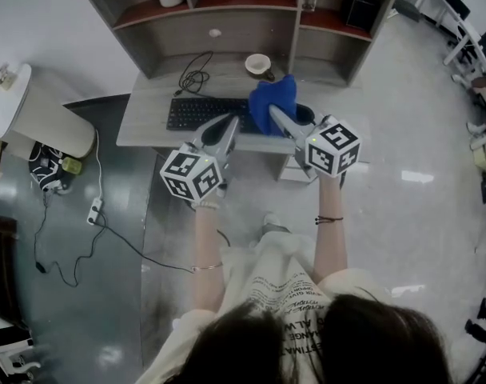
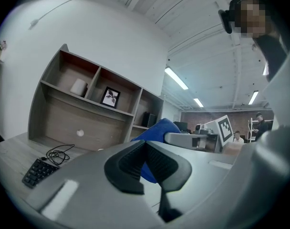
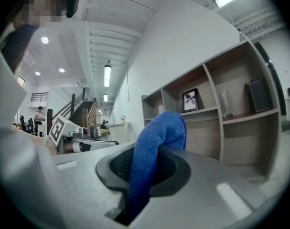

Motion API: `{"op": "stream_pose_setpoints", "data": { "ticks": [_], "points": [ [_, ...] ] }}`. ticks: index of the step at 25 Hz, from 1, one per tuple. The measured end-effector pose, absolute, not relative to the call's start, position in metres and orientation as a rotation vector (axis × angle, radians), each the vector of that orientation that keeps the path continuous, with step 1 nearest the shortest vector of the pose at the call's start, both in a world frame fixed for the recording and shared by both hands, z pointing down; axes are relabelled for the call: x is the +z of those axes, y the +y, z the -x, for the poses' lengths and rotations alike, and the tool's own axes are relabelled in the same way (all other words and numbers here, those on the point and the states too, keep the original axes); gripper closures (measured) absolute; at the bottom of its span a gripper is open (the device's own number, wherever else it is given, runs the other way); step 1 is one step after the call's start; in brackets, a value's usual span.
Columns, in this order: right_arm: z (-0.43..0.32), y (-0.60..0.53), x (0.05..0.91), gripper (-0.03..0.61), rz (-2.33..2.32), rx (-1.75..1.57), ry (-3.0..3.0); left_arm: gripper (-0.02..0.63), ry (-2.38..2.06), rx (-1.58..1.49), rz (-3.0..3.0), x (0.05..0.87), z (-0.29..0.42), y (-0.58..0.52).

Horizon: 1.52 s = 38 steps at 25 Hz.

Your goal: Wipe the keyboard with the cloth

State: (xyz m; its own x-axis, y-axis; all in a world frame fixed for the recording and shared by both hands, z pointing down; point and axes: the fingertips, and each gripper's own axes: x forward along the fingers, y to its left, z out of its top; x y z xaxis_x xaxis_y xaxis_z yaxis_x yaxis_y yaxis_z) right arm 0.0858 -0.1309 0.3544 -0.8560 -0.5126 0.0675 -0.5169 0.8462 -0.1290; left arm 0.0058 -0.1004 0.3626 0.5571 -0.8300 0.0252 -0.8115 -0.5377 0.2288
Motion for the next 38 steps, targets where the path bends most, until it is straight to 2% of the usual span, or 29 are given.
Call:
{"op": "stream_pose_setpoints", "data": {
  "ticks": [24,38],
  "points": [
    [-0.119,-0.213,0.400,0.520,-0.790,0.427,-2.933,0.615,-1.344,-0.040,-2.485,0.398,-0.044,-0.176],
    [-0.145,-0.242,0.451,0.520,-0.936,0.524,-2.786,0.615,-1.183,0.015,-2.436,0.447,-0.061,-0.206]
  ]
}}
